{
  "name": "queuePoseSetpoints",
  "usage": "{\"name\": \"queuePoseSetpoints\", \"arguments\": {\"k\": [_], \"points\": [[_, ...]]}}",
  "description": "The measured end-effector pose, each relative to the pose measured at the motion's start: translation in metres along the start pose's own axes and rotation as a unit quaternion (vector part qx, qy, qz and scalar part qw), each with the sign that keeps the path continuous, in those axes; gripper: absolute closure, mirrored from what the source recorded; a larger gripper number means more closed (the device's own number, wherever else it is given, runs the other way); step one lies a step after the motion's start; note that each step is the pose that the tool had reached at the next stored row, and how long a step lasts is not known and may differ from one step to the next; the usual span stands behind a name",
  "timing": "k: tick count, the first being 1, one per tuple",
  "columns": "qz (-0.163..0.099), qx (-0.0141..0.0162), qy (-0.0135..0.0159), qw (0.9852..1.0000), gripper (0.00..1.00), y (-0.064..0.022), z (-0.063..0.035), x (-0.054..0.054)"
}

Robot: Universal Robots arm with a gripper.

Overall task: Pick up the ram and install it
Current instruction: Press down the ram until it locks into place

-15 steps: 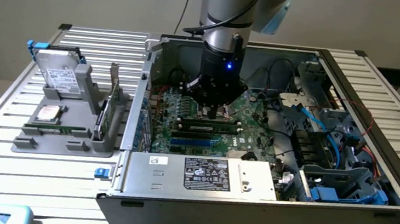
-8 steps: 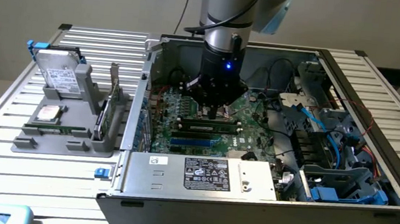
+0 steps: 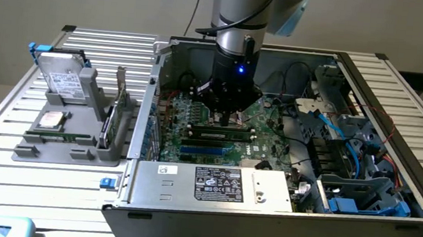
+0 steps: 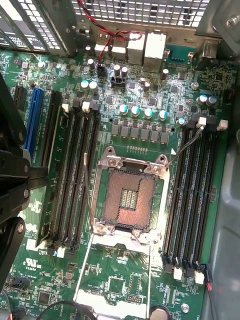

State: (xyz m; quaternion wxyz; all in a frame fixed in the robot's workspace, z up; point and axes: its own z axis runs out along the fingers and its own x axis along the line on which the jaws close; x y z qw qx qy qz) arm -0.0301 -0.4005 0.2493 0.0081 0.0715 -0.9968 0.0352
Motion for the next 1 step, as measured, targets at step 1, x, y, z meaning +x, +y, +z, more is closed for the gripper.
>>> {"name": "queuePoseSetpoints", "arguments": {"k": [1], "points": [[0.0,0.0,0.0,1.0,0.89,0.0,0.0,0.0]]}}
